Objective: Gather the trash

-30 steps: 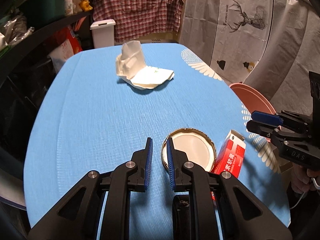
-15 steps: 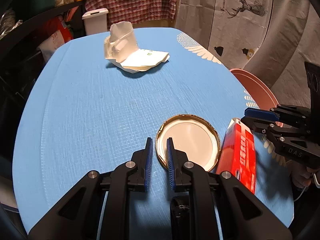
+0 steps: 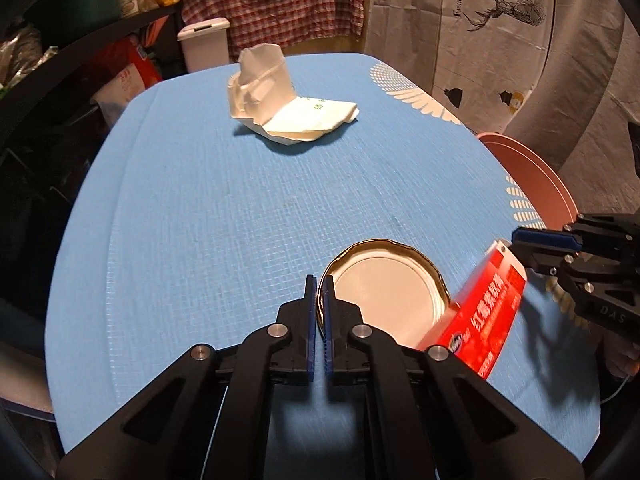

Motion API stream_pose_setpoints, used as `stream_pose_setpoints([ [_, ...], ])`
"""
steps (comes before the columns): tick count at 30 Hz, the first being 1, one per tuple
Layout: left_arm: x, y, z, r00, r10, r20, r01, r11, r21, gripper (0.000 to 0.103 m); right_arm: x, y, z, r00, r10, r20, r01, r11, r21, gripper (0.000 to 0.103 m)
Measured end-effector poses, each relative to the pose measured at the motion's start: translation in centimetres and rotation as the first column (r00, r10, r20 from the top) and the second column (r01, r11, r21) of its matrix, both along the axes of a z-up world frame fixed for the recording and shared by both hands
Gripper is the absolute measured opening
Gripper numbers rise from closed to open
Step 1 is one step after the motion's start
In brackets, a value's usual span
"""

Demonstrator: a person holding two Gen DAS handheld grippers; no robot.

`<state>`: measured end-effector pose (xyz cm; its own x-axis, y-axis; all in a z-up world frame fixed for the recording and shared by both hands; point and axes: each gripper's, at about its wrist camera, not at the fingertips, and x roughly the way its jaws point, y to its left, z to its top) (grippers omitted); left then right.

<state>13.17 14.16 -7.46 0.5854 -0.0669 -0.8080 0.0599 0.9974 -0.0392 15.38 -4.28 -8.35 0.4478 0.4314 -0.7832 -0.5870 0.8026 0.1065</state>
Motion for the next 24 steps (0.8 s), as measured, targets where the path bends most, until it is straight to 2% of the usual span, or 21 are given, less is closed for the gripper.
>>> stream_pose_setpoints([
  [8, -0.2, 1.3, 1.2, 0.998, 0.054, 0.035, -0.055, 0.998, 0.013, 0.003, -0.7, 0.4, 0.3, 1.0, 0.015, 0.028, -0.015, 1.0, -0.021, 0.0],
  [16, -0.5, 1.7, 2.6, 0.995, 0.074, 0.072, -0.075, 0.997, 0.009, 0.003, -1.3, -0.4, 1.3, 0.998, -0.006, 0.069, 0.007, 1.0, -0.013, 0.0],
  [24, -1.3, 1.3, 3.5, 0.994, 0.06, 0.089, -0.061, 0.998, 0.008, 0.003, -1.4, -0.6, 1.6, 0.998, -0.025, 0.061, 0.026, 1.0, -0.017, 0.002],
])
